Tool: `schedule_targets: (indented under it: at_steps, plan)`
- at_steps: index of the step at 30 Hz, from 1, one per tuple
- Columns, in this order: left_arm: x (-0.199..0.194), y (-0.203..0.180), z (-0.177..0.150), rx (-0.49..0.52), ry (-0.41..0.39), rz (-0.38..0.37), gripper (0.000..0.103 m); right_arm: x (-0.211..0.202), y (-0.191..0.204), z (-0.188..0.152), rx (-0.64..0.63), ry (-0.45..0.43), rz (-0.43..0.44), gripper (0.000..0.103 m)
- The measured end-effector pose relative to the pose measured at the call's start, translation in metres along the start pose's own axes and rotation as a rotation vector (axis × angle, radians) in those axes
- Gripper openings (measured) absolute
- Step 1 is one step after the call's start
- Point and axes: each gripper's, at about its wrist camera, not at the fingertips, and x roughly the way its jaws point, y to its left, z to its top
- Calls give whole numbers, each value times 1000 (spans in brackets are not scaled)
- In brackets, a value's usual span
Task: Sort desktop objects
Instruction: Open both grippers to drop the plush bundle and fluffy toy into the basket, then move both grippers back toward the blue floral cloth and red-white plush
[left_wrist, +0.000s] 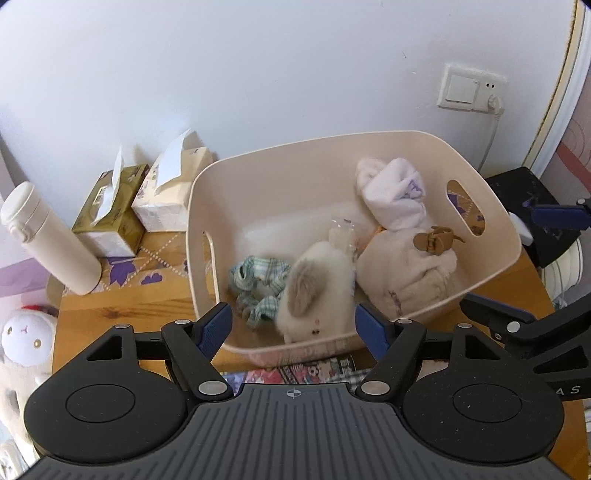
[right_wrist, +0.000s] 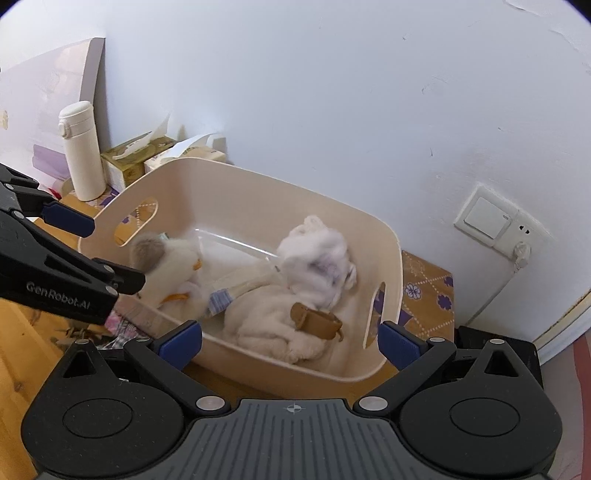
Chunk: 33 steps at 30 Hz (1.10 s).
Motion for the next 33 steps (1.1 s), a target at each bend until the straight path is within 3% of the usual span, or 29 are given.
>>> schedule_targets:
  at_steps: [15, 25, 33]
  plan:
    - [-27, 4, -38, -33, 34, -35, 75, -23, 7, -33, 16, 27, 5, 103]
    - [-34, 0, -79, -56, 121, -48, 75, -23, 11, -60, 30, 80, 23, 103]
    - [-22, -3, -98, -118, 187, -114, 75, -19, 21, -72, 23, 118, 57, 103]
